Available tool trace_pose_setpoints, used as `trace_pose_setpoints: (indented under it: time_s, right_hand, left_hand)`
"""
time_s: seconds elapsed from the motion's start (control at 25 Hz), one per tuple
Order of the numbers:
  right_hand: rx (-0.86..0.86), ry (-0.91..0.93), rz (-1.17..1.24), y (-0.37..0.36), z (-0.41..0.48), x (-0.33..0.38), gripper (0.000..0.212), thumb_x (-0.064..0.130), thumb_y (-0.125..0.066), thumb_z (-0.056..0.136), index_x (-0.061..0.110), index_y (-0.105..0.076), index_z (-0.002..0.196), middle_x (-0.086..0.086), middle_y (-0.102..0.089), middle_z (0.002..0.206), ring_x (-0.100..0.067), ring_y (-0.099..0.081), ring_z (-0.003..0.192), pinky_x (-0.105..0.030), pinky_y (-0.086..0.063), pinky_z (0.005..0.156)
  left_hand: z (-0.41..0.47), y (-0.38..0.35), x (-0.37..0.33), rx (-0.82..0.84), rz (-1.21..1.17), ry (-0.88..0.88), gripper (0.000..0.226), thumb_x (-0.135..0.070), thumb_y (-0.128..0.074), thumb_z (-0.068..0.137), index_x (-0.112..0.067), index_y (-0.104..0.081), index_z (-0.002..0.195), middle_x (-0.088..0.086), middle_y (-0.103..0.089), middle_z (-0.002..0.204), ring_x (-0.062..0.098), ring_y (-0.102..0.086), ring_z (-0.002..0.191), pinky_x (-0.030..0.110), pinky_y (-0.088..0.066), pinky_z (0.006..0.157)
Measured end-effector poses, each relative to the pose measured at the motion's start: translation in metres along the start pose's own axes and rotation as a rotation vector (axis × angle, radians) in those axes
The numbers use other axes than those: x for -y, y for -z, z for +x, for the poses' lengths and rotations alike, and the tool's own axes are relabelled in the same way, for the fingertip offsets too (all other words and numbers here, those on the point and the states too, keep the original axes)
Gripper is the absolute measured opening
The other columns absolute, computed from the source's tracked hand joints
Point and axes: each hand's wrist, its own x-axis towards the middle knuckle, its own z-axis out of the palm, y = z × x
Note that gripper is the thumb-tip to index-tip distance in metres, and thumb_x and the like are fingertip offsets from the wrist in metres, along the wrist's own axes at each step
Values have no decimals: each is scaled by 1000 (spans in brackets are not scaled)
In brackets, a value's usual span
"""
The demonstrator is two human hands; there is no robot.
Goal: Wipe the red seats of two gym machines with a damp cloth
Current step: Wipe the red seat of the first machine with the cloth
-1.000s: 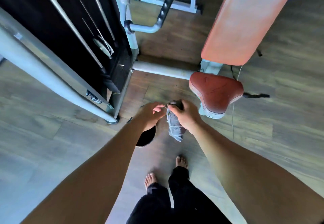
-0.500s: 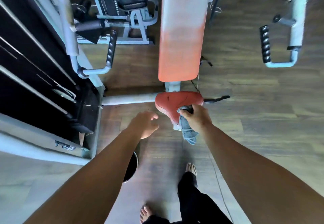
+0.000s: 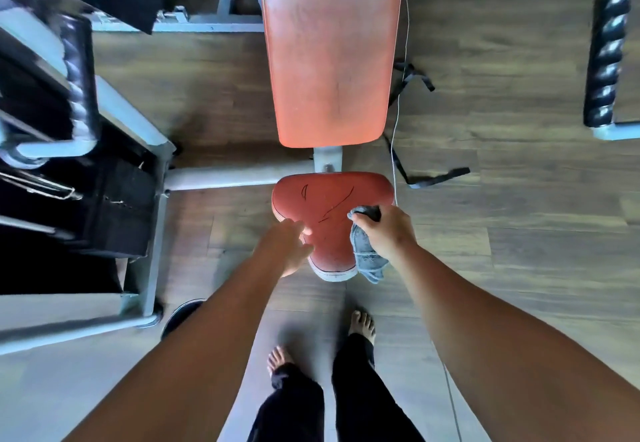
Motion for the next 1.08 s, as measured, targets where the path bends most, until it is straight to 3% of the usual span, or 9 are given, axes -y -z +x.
trace_pose_setpoints:
  time_s: [0.24,0.36,0.48,0.6,0.72,0.84,0.96,1.08]
  right_hand:
    - [31,-70,102,-48,72,-17,42,56,-69,86,17,-68,102,-1,-68,88,-27,-65,90,-29,-41,68]
    - [-13,43,-51,-78,98,-42,56,44,-69,90,16,-53,137,-6,-55,133,-27,-54,124,-37,-48,97]
    - [-94,309,-318,-100,109,-69,66,37,-63,93,14,-40,150,-13,-28,162,-37,-33,146,-51,-35,118]
    - [-25,490,-560,-117,113,-81,68,46,-42,100,14,-29,158,-10,-22,168,-31,-19,156,-57,-23,123]
    - [-39,456,-656,-131,113,-89,70,47,-36,98,14,-25,159,-6,-19,169,-25,-16,157,-54,-19,125]
    - [-30,436,-732,-134,122,-86,73,51,-38,96,14,-27,158,-6,-22,168,-24,-23,155,-52,-23,123]
    - [29,481,-817,-119,147,-68,76,63,-32,95,13,-39,153,-7,-33,164,-27,-33,149,-52,-32,117]
    - [71,502,-831,-113,155,-66,72,57,-30,98,13,-37,154,-9,-32,164,-27,-29,151,-51,-26,122]
  left_hand:
    - [76,-38,20,-41,11,15,37,-36,-62,96,-24,-64,131,1,-63,126,22,-61,114,37,-51,96]
    - [108,-58,36,-86,14,26,39,-38,-62,97,-26,-61,134,0,-57,134,22,-50,128,45,-49,101]
    - [131,-72,50,-157,9,36,44,-41,-60,98,-29,-52,140,-3,-49,145,19,-42,138,51,-46,109]
    - [155,-77,62,-224,87,30,58,-47,-49,103,-30,-33,156,-7,-26,166,20,-25,153,50,-28,123]
    - [179,-86,79,-201,220,0,72,-58,-28,105,-25,-6,165,-6,3,174,18,3,161,44,-4,129]
    - [189,-102,93,-246,275,-51,75,-61,-13,104,-20,-1,166,-2,6,174,20,8,161,43,1,130]
    - [192,-109,98,-273,238,-51,78,-62,-13,101,-20,-5,166,-2,1,175,21,3,161,44,-1,131]
    - [192,-110,99,-285,221,-55,77,-62,-16,102,-19,-10,166,-1,-3,175,22,0,161,45,-4,130]
